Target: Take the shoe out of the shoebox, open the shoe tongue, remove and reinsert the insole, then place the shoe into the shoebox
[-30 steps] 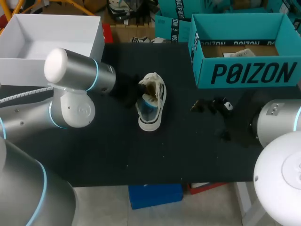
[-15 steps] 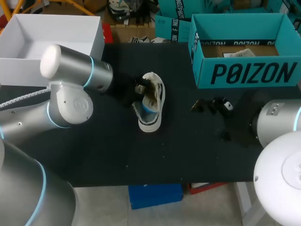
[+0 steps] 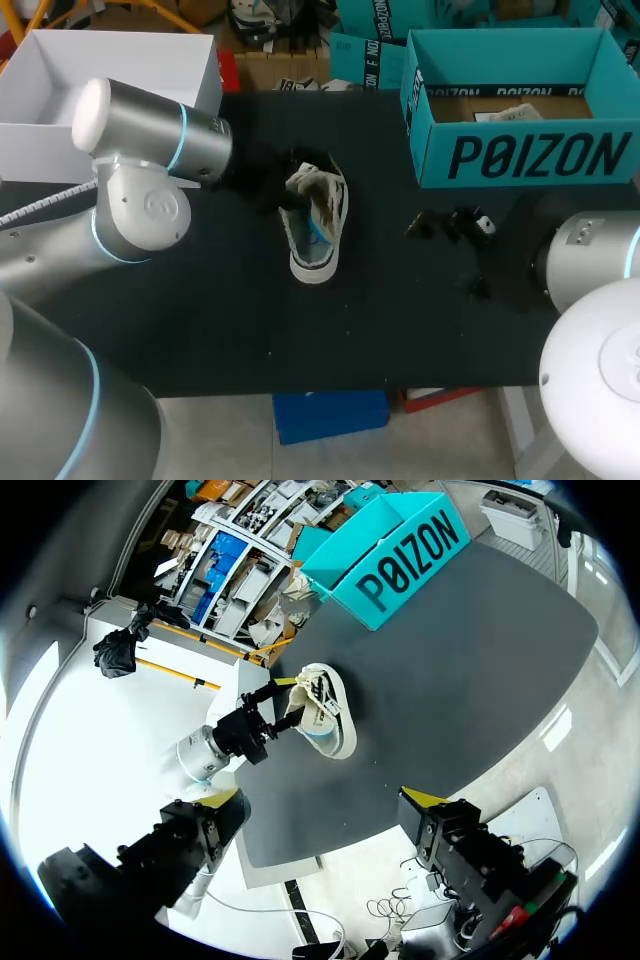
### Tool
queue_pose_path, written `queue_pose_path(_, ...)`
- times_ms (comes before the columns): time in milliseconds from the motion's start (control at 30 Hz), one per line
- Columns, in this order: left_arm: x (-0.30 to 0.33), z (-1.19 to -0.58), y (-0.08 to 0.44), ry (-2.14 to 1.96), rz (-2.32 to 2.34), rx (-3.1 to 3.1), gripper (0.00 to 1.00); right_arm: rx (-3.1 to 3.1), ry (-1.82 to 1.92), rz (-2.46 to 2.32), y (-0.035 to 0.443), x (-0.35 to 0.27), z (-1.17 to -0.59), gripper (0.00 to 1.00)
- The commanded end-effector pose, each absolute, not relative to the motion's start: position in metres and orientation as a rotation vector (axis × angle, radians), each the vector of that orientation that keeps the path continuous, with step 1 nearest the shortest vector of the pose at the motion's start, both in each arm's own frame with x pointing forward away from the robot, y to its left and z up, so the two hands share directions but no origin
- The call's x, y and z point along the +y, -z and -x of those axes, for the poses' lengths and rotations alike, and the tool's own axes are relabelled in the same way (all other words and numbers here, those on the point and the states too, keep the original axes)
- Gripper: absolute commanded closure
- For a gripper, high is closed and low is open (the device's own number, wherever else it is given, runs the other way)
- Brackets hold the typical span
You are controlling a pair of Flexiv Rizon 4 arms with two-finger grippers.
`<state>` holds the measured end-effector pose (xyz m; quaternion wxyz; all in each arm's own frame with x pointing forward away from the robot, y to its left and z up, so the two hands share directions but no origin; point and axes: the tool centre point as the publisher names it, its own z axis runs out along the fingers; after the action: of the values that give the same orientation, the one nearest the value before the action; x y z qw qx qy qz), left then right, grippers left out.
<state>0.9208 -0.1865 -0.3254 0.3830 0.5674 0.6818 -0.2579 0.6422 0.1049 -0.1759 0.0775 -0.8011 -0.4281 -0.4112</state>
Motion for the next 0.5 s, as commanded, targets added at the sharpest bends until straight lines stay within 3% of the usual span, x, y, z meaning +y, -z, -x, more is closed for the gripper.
queue_pose_path(33, -0.185, -0.914, 0.323, 0.664, -1.453, 1.732, 0.10, -1.132, 1.274, 2.458, 0.170, 0.093, -0.619, 0.00)
queue_pose_path(267, -0.181, -0.911, 0.317, 0.670, -1.457, 1.732, 0.15, -1.132, 1.274, 2.458, 0.170, 0.093, -0.619, 0.00)
queue_pose_path(500, -0.170, -0.911, 0.302, 0.631, -1.469, 1.725, 0.14, -1.132, 1.274, 2.458, 0.170, 0.093, -0.619, 0.00)
